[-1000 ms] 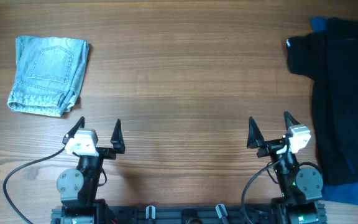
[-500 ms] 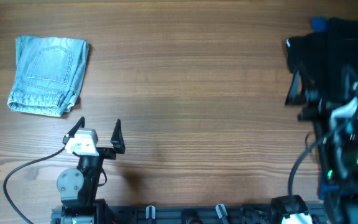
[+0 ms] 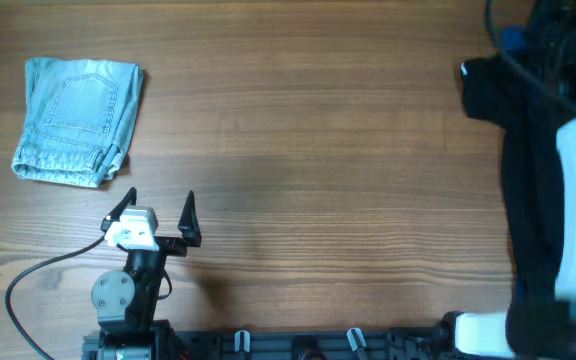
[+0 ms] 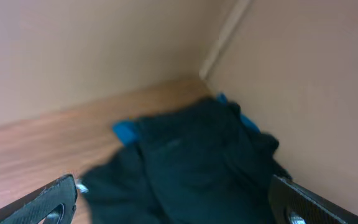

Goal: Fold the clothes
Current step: 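Reach the right gripper to the black clothing pile and grasp it, then drag the black shorts leftward onto the table center with the right gripper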

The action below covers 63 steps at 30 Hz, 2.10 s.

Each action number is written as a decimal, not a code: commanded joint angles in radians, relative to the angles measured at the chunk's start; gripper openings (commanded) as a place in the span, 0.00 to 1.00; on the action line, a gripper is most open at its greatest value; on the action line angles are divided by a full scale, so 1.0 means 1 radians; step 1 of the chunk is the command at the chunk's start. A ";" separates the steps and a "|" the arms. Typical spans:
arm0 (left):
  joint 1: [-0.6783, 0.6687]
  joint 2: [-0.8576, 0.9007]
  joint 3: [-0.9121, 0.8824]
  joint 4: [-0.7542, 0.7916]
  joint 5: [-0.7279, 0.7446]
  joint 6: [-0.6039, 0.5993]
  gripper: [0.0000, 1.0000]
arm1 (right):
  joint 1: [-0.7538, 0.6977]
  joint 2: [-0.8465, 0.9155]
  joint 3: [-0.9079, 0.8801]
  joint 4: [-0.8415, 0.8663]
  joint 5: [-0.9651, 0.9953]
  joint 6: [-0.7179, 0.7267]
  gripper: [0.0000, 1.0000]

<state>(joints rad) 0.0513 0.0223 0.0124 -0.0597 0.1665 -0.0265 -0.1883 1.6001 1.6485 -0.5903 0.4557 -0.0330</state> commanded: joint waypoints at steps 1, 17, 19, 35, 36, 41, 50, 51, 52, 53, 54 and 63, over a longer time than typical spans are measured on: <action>-0.006 -0.002 -0.006 0.000 0.016 0.019 1.00 | -0.103 0.162 0.017 0.063 -0.106 -0.017 1.00; -0.006 -0.002 -0.006 0.000 0.016 0.019 1.00 | -0.172 0.684 0.015 0.576 -0.331 -0.126 0.83; -0.006 -0.002 -0.006 0.000 0.016 0.019 1.00 | -0.172 0.719 0.014 0.614 -0.320 -0.126 0.82; -0.006 -0.002 -0.006 0.000 0.016 0.019 1.00 | -0.254 0.805 0.015 0.669 -0.321 -0.069 0.77; -0.006 -0.002 -0.006 0.000 0.016 0.019 1.00 | -0.256 0.805 0.015 0.669 -0.322 -0.068 0.77; -0.006 -0.002 -0.006 0.000 0.016 0.019 1.00 | -0.256 0.797 0.015 0.680 -0.321 -0.039 0.49; -0.006 -0.002 -0.006 0.000 0.016 0.019 1.00 | -0.256 0.644 0.015 0.649 -0.322 -0.059 0.05; -0.006 -0.002 -0.006 0.000 0.016 0.019 1.00 | -0.256 0.617 0.015 0.634 -0.322 -0.058 0.04; -0.006 -0.002 -0.006 0.000 0.016 0.019 1.00 | -0.256 0.594 0.015 0.618 -0.322 -0.060 0.04; -0.006 -0.002 -0.006 0.000 0.016 0.019 1.00 | -0.256 0.568 0.015 0.599 -0.345 -0.081 0.04; -0.006 -0.002 -0.006 0.000 0.016 0.019 1.00 | -0.256 0.542 0.015 0.571 -0.380 -0.095 0.04; -0.006 -0.002 -0.006 0.000 0.016 0.019 1.00 | -0.042 0.439 0.015 0.294 -0.614 0.021 0.08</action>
<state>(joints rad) 0.0513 0.0223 0.0124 -0.0593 0.1665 -0.0265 -0.3725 2.0811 1.6527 -0.2600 -0.0380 -0.0914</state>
